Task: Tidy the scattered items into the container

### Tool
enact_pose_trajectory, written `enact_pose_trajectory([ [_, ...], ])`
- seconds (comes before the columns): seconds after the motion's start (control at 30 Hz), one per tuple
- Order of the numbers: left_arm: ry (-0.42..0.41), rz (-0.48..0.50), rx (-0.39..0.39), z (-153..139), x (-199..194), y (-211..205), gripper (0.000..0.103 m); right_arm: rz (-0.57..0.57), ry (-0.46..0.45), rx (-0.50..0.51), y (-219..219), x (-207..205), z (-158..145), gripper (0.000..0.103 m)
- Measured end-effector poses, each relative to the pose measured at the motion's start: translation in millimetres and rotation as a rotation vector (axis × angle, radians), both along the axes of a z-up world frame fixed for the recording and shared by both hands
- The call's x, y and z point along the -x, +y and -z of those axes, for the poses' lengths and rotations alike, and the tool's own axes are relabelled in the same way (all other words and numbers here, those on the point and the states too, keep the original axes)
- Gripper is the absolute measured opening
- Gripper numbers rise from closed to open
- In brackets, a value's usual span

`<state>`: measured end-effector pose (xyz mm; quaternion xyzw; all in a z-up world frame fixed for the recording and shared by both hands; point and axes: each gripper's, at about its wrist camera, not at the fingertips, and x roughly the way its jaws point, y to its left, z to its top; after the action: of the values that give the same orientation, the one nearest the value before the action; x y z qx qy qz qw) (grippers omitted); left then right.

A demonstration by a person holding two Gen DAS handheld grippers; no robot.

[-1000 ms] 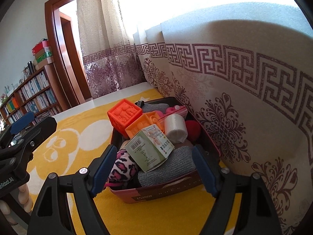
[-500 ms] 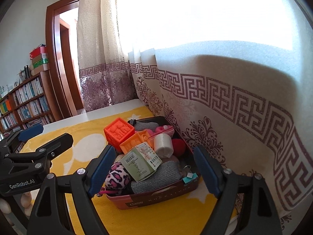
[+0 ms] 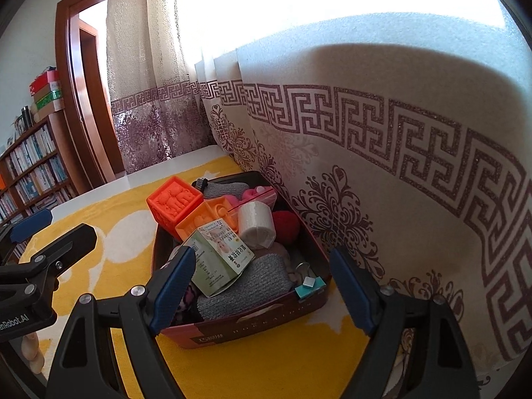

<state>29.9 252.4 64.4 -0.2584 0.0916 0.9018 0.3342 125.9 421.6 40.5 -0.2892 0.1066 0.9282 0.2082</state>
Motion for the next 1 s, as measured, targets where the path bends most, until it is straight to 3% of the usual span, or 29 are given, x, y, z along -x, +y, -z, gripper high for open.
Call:
enact_pose_trajectory([
  [1.0,-0.045,0.029,0.032,4,5,13,0.103,-0.008,-0.01,-0.004,-1,2,2,0.085],
])
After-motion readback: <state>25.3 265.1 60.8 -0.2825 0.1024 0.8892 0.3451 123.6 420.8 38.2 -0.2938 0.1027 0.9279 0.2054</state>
